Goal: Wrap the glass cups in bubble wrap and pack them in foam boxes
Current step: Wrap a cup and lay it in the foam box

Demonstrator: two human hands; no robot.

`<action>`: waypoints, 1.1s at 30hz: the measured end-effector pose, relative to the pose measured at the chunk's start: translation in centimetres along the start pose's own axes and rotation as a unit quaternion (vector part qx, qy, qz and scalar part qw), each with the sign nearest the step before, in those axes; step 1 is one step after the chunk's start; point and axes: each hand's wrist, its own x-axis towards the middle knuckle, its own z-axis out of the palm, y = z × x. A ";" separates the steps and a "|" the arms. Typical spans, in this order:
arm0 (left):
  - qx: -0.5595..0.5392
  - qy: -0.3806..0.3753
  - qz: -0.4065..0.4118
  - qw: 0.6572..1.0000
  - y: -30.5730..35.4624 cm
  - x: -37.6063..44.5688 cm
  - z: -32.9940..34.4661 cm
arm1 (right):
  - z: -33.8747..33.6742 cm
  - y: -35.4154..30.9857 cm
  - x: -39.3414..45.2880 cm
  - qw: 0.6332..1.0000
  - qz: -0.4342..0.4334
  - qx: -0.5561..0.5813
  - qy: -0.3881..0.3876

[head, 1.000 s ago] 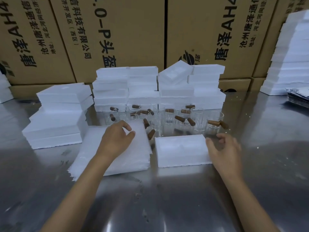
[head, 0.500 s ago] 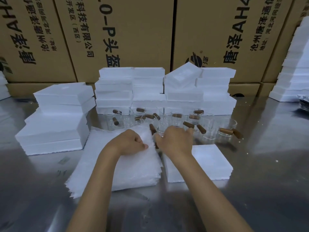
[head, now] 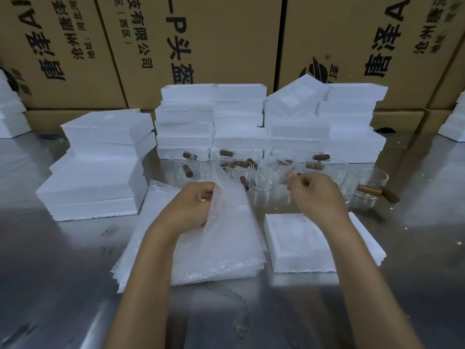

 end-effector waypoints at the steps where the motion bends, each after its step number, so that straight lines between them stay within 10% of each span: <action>1: 0.004 0.001 0.000 1.000 0.0 -0.1 0.0 | -0.4 -0.2 -0.1 0.995 -0.006 0.097 -0.016; 6: 0.025 0.011 -0.017 0.999 0.0 0.3 0.2 | 0.7 -2.0 -1.4 0.935 -0.074 0.317 -0.141; 17: -0.118 0.151 -0.073 0.979 0.6 0.3 -0.1 | 1.3 -0.5 -1.0 0.975 -0.103 0.156 -0.123; 24: -0.143 0.204 0.059 0.967 2.0 -0.2 0.9 | 2.0 -2.0 -2.1 0.966 -0.195 0.079 -0.148; 30: 0.000 0.230 0.167 0.959 3.2 -0.4 2.6 | 2.9 -3.2 -2.2 0.978 -0.008 0.198 -0.064; 33: 0.022 0.206 0.199 0.958 3.1 -0.6 3.2 | 2.5 -3.2 -2.2 0.888 0.130 0.410 -0.160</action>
